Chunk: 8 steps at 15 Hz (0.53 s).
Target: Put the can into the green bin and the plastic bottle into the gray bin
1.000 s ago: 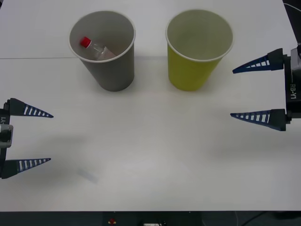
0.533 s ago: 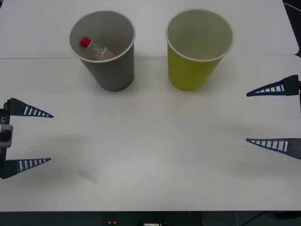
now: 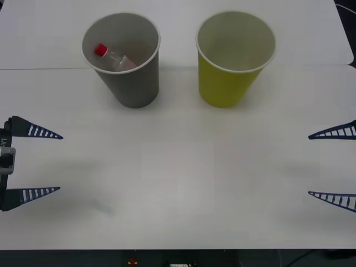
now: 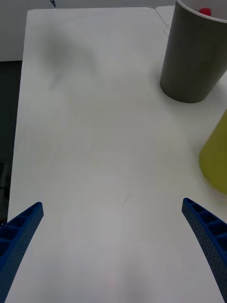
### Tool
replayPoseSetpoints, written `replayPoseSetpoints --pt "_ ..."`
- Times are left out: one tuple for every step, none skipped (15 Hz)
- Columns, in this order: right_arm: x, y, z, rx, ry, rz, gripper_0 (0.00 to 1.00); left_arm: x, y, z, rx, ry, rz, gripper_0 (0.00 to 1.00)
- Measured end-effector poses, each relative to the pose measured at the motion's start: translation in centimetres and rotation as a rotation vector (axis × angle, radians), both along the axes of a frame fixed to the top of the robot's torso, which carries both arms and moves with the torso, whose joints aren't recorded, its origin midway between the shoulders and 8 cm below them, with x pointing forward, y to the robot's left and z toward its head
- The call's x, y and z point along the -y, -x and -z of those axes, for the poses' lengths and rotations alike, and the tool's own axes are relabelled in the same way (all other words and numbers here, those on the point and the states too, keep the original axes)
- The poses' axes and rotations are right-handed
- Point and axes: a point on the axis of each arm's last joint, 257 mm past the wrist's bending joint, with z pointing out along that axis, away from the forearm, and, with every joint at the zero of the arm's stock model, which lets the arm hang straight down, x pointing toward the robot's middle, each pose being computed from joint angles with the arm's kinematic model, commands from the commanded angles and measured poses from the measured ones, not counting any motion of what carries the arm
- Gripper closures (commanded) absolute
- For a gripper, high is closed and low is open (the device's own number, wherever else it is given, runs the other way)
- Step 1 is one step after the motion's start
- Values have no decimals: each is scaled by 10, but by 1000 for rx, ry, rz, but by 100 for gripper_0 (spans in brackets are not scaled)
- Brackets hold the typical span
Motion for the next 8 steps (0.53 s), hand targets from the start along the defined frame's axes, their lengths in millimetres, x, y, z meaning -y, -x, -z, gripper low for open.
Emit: replayPoseSetpoints --pt "2 1 3 -2 7 4 0 0 0 0 0 0 0 0" --pt "5 2 5 -1 17 9 0 0 0 0 0 0 0 0" --pt "9 0 6 5 31 17 0 0 0 0 0 0 0 0" --pt "12 -1 7 10 45 23 0 0 0 0 0 0 0 0" --pt "13 -2 8 12 50 25 0 0 0 0 0 0 0 0" --pt "14 -2 7 15 51 26 0 0 0 0 0 0 0 0" --pt "15 -3 6 18 54 29 0 0 0 0 0 0 0 0" --pt "16 -4 6 20 56 32 0 0 0 0 0 0 0 0"
